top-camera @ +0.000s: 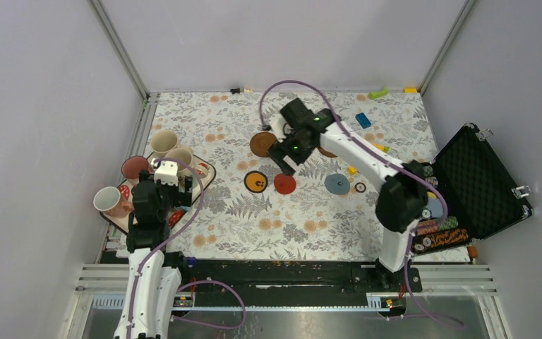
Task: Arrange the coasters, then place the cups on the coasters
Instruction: Move the coaster to the center of the board.
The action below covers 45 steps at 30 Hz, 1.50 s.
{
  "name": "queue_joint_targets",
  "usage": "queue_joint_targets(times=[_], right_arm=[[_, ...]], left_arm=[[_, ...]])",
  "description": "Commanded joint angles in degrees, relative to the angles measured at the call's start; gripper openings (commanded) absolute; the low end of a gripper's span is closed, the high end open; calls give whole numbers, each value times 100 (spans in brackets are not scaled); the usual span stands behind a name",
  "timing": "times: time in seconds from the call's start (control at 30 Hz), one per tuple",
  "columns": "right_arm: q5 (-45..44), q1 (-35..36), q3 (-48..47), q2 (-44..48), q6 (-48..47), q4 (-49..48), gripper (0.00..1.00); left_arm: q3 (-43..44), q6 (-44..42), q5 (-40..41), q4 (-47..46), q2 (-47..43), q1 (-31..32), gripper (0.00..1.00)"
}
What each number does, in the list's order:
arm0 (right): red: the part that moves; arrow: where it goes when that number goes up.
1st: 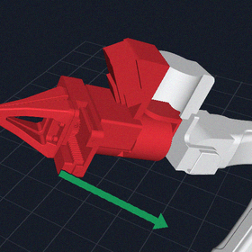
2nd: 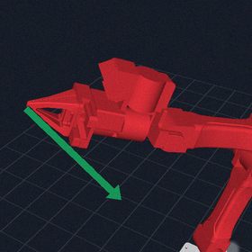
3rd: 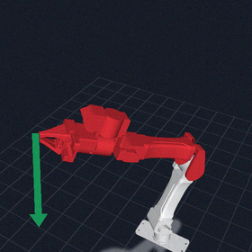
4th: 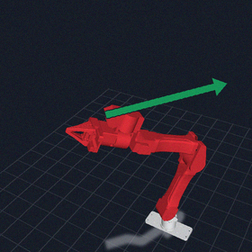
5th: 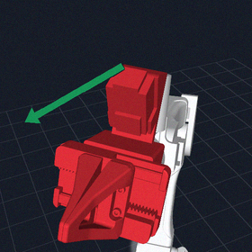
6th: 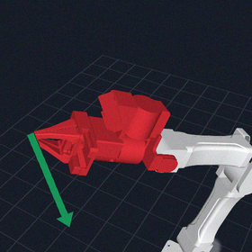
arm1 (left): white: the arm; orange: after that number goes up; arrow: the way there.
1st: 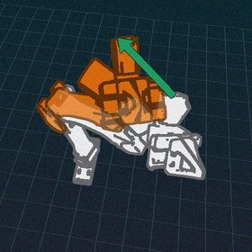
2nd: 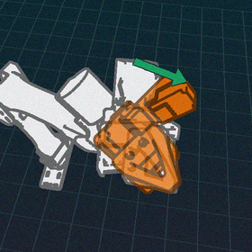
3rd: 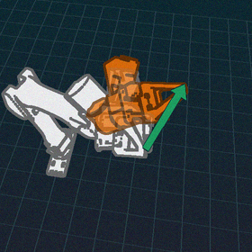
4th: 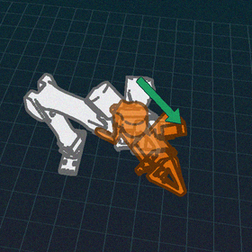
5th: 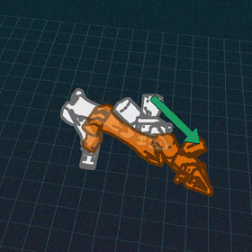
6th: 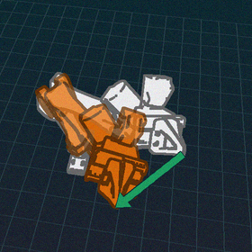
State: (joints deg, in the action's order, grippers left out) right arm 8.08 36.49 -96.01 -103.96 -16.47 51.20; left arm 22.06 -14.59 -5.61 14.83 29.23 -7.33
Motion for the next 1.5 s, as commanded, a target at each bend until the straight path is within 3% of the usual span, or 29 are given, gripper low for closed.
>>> queue_joint_targets(times=[0.0, 0.23, 0.33, 0.87, 1.23, 1.47], right_arm=[[-464, 632, -901, -908, 83, -215, 95], [-1460, 851, -2293, -2532, 369, 254, 96], [-1785, 850, -2421, -2917, 362, 454, 97], [-1908, 860, -2214, -3365, 382, 309, 97], [-1671, 877, -2780, -3679, 540, 554, 96], [-2211, 895, -2542, -3664, 465, 673, 95]], left_arm=[[72, 22, 49, -358, 17, -31, 99], [43, 5, 49, -416, 72, -31, 99], [61, 8, -8, -387, 87, -31, 99], [74, 18, -54, -349, 4, -31, 99], [61, 9, -46, -358, -10, -29, 99], [74, 9, -59, -333, -23, -29, 99]])
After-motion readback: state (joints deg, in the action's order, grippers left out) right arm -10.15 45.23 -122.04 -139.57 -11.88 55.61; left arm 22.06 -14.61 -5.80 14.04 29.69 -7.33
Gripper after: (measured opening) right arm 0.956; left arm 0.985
